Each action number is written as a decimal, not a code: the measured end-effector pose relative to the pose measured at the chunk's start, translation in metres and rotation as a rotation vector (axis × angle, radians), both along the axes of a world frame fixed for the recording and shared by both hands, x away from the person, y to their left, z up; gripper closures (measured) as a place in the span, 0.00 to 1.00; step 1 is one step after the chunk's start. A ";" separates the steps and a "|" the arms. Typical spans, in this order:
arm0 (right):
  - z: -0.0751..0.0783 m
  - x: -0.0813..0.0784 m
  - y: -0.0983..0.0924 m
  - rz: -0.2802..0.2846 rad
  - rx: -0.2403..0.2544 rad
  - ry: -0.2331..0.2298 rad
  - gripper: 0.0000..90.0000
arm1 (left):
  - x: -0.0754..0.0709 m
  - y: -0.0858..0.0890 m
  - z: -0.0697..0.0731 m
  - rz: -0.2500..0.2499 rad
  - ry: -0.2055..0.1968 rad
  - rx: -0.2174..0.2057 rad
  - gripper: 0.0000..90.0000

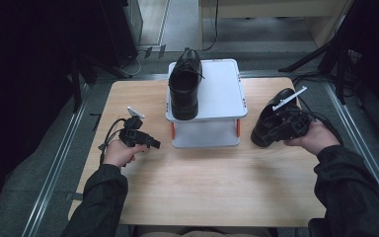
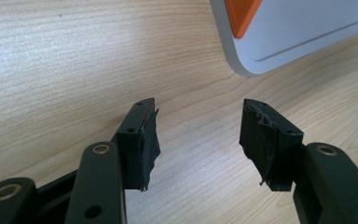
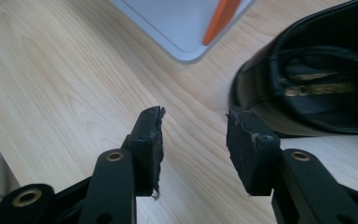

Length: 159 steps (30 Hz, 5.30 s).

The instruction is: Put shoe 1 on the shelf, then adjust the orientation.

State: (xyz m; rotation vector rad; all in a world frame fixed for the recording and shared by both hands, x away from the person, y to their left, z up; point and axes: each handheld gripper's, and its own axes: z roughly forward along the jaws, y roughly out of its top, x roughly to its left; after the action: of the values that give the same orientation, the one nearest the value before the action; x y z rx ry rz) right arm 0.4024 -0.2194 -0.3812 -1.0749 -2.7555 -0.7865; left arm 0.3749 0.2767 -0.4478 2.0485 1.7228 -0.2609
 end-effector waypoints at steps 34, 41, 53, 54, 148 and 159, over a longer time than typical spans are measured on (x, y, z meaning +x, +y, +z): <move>-0.011 0.068 0.035 -0.040 -0.254 0.146 0.89 | -0.004 0.003 -0.009 -0.025 0.006 0.001 0.52; -0.011 0.069 0.033 -0.030 -0.243 0.150 0.92 | -0.004 0.003 -0.011 -0.029 0.011 0.004 0.52; -0.004 0.058 -0.002 0.048 -0.293 0.196 0.90 | -0.005 0.006 -0.011 -0.021 0.011 -0.007 0.52; -0.003 0.057 -0.006 0.047 -0.291 0.197 0.90 | -0.005 0.006 -0.011 -0.021 0.010 -0.006 0.53; -0.052 0.086 -0.083 -0.802 -0.218 0.435 0.95 | -0.005 0.006 -0.015 -0.038 0.006 0.017 0.53; -0.021 0.088 -0.088 -0.815 -0.180 0.440 0.96 | -0.005 0.007 -0.015 -0.032 0.005 0.014 0.53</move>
State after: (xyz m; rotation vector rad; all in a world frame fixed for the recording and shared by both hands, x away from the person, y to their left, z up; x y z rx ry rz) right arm 0.4899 -0.3073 -0.4019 -2.1444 -2.0072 -0.2736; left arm 0.3695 0.2833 -0.4627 2.0882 1.7005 -0.2647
